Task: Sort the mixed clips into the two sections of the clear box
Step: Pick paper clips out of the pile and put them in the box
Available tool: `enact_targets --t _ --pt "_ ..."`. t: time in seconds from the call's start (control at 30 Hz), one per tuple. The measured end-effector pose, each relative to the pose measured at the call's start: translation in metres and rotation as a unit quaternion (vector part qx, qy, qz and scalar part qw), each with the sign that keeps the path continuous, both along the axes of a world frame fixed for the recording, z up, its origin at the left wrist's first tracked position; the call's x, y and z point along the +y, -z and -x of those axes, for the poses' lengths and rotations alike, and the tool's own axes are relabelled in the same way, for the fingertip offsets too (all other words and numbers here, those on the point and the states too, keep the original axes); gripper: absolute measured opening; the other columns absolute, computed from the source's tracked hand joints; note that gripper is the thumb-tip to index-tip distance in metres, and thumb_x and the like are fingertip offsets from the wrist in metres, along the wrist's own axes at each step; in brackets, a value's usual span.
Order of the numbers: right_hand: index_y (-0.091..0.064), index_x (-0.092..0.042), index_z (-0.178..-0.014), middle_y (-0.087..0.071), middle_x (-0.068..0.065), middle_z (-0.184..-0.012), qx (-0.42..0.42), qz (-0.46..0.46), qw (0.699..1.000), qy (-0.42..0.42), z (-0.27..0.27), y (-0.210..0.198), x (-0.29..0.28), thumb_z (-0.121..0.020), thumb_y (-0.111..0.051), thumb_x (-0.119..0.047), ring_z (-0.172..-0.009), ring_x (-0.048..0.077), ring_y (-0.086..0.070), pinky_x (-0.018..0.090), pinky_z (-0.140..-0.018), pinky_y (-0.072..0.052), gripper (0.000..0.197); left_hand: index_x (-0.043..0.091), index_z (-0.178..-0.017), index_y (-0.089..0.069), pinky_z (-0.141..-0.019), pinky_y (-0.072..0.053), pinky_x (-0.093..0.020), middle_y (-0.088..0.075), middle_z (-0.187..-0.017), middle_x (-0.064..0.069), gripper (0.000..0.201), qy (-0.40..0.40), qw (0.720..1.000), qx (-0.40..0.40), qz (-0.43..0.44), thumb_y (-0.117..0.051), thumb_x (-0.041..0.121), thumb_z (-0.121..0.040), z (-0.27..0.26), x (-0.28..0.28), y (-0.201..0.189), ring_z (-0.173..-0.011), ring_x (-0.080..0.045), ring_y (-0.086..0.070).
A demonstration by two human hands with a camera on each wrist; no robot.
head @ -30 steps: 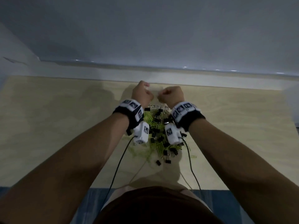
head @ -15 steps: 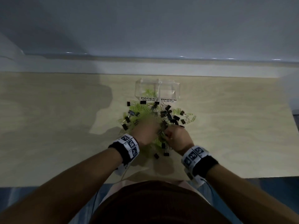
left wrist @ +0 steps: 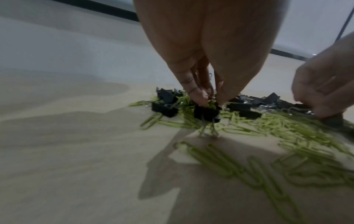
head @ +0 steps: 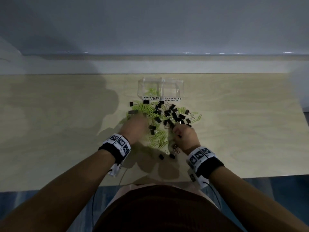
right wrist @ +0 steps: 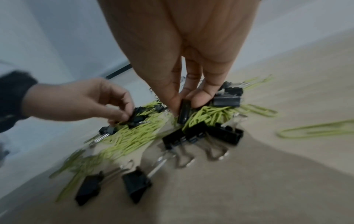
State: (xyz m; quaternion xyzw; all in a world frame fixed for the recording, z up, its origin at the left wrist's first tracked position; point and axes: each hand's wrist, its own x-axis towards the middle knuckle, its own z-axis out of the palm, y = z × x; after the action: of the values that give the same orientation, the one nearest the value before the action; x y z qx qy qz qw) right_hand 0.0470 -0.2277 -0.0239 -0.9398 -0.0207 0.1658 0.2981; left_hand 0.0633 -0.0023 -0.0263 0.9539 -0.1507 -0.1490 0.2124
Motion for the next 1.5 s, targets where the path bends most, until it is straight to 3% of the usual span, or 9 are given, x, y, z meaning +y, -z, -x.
enact_targets --t 0.17,0.3,0.43,0.57,0.83,1.0,1.23,1.4,1.5 --pt "-0.067 -0.011 -0.089 -0.062 0.007 -0.091 -0.071 0.019 0.997 0.015 -0.004 0.003 -0.022 -0.076 -0.062 -0.001 -0.082 0.026 -0.057 0.032 -0.069 -0.051 0.016 0.006 -0.102 -0.063 -0.076 -0.053 -0.038 -0.054 -0.107 -0.010 0.019 0.023 0.999 -0.041 0.004 -0.059 0.012 -0.084 0.014 0.003 -0.001 -0.100 -0.025 -0.050" --pt "-0.059 -0.017 -0.119 -0.055 0.003 -0.115 -0.030 0.015 0.988 -0.152 0.000 -0.010 0.000 -0.076 -0.067 -0.008 -0.103 0.020 -0.049 0.029 -0.086 -0.044 0.044 0.011 -0.129 -0.048 -0.092 -0.047 -0.032 -0.046 -0.127 -0.005 0.041 0.092 0.994 0.055 -0.007 -0.054 0.016 -0.089 0.036 -0.019 -0.008 -0.110 -0.020 -0.046" --pt "-0.035 -0.013 -0.139 -0.037 0.006 -0.134 0.035 0.107 0.956 -0.272 -0.002 -0.010 0.023 -0.075 -0.071 -0.016 -0.117 0.024 -0.037 0.033 -0.098 -0.041 0.074 0.011 -0.137 -0.039 -0.101 -0.041 -0.040 -0.039 -0.139 -0.009 0.056 0.044 0.992 0.120 -0.004 -0.060 0.014 -0.085 0.037 -0.028 -0.004 -0.123 -0.028 -0.042" --pt "-0.045 -0.009 -0.132 -0.041 0.009 -0.129 0.051 0.082 0.965 -0.243 -0.010 0.000 0.027 -0.070 -0.068 -0.002 -0.114 0.027 -0.042 0.038 -0.096 -0.045 0.066 0.011 -0.133 -0.044 -0.096 -0.043 -0.036 -0.041 -0.131 -0.004 0.053 0.066 0.994 0.081 -0.033 -0.063 0.023 -0.085 0.025 -0.034 0.000 -0.117 -0.024 -0.043" --pt "-0.064 0.001 -0.101 -0.058 0.018 -0.101 -0.020 0.009 0.971 -0.237 -0.008 0.003 0.021 -0.079 -0.059 0.000 -0.085 0.035 -0.058 0.041 -0.070 -0.052 0.022 0.008 -0.118 -0.053 -0.082 -0.044 -0.036 -0.052 -0.114 -0.007 0.031 0.075 0.993 0.075 -0.059 -0.044 0.026 -0.096 0.014 -0.033 -0.001 -0.104 -0.025 -0.051" --pt "-0.066 -0.002 -0.086 -0.062 0.012 -0.094 -0.038 -0.019 0.983 -0.177 -0.009 0.005 0.006 -0.078 -0.058 0.002 -0.077 0.025 -0.058 0.030 -0.071 -0.049 0.011 0.007 -0.114 -0.054 -0.082 -0.045 -0.038 -0.053 -0.112 -0.008 0.027 0.069 0.993 0.091 -0.041 -0.044 0.023 -0.095 0.015 -0.025 0.001 -0.101 -0.025 -0.052" --pt "-0.067 -0.010 -0.078 -0.068 -0.001 -0.077 0.087 -0.144 0.986 0.011 -0.033 -0.014 0.008 -0.079 -0.068 0.000 -0.070 0.009 -0.063 0.021 -0.072 -0.052 0.011 0.012 -0.088 -0.063 -0.073 -0.053 -0.026 -0.067 -0.087 0.002 0.010 -0.081 0.975 0.122 0.168 -0.061 0.022 -0.088 0.003 -0.013 -0.013 -0.078 -0.010 -0.062" --pt "-0.066 -0.010 -0.079 -0.068 -0.008 -0.078 0.028 -0.167 0.984 0.046 -0.091 -0.043 0.035 -0.082 -0.066 -0.007 -0.071 -0.002 -0.064 0.008 -0.060 -0.050 0.004 0.011 -0.091 -0.063 -0.073 -0.051 -0.020 -0.066 -0.087 0.003 0.009 -0.195 0.948 0.070 0.241 -0.061 0.020 -0.087 -0.045 -0.004 -0.036 -0.077 -0.008 -0.062" --pt "-0.065 -0.013 -0.081 -0.067 -0.003 -0.082 -0.013 -0.131 0.990 0.050 -0.131 -0.049 0.059 -0.084 -0.064 -0.008 -0.076 0.006 -0.064 0.015 -0.069 -0.052 0.006 0.008 -0.089 -0.065 -0.071 -0.050 -0.017 -0.068 -0.086 0.000 0.009 -0.249 0.936 0.003 0.250 -0.063 0.017 -0.087 -0.083 -0.005 -0.046 -0.075 -0.009 -0.062"
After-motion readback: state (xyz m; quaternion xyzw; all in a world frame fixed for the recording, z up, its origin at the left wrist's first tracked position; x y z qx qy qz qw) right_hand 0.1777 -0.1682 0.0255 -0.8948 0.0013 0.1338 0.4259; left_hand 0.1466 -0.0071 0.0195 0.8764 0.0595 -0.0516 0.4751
